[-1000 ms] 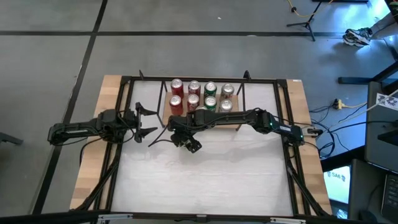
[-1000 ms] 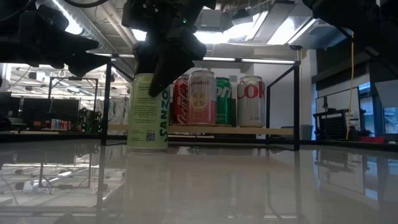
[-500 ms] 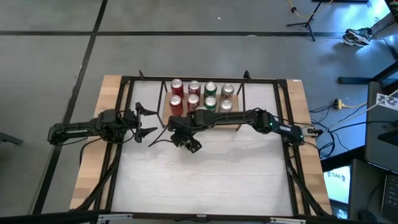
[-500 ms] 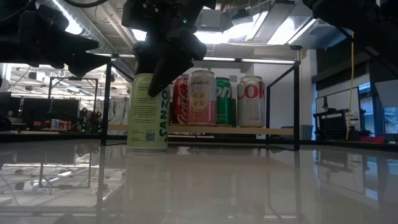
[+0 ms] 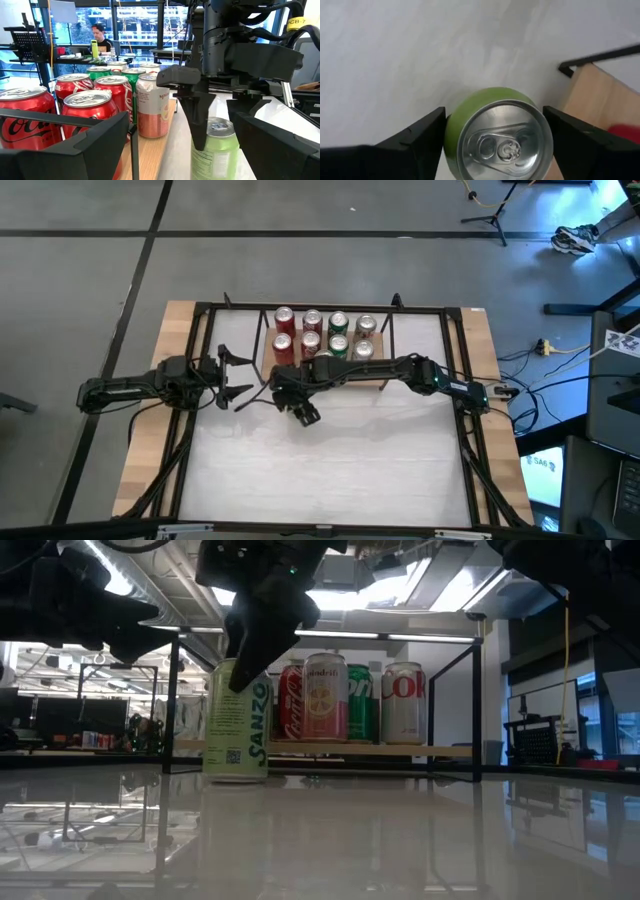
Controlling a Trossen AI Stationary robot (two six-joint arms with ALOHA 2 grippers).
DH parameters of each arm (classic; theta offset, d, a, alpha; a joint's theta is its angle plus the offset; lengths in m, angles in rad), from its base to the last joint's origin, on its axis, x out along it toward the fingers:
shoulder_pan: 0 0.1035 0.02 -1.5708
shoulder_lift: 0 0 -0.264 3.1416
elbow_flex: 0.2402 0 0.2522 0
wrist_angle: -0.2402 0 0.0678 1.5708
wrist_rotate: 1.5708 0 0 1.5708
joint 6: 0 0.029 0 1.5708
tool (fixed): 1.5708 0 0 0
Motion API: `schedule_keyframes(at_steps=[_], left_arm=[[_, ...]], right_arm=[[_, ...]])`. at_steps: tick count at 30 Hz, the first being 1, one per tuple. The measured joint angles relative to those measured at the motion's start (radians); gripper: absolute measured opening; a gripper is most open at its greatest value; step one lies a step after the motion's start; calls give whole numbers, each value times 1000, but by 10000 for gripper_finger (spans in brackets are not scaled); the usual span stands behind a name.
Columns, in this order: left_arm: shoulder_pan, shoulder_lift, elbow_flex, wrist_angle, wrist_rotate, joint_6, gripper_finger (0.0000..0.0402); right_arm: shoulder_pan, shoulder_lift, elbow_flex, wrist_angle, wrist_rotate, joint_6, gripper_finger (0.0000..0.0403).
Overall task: Place canned beverage on shelf
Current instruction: Put the light green soda can on the shelf
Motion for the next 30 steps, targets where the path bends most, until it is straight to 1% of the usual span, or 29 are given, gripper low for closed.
schedule_keyframes(at_steps=[3,12,19,25,30], left_arm=[[0,0,0,0,0,0,350],[0,0,0,0,0,0,350],[0,0,0,0,0,0,350],[0,0,0,0,0,0,350],[0,0,0,0,0,0,350]], right_arm=[[0,0,0,-1,17,67,303],[1,0,0,-4,94,294,288],[8,0,0,-3,163,459,296],[29,0,-2,-5,234,542,297],[49,0,-2,-4,249,614,298]])
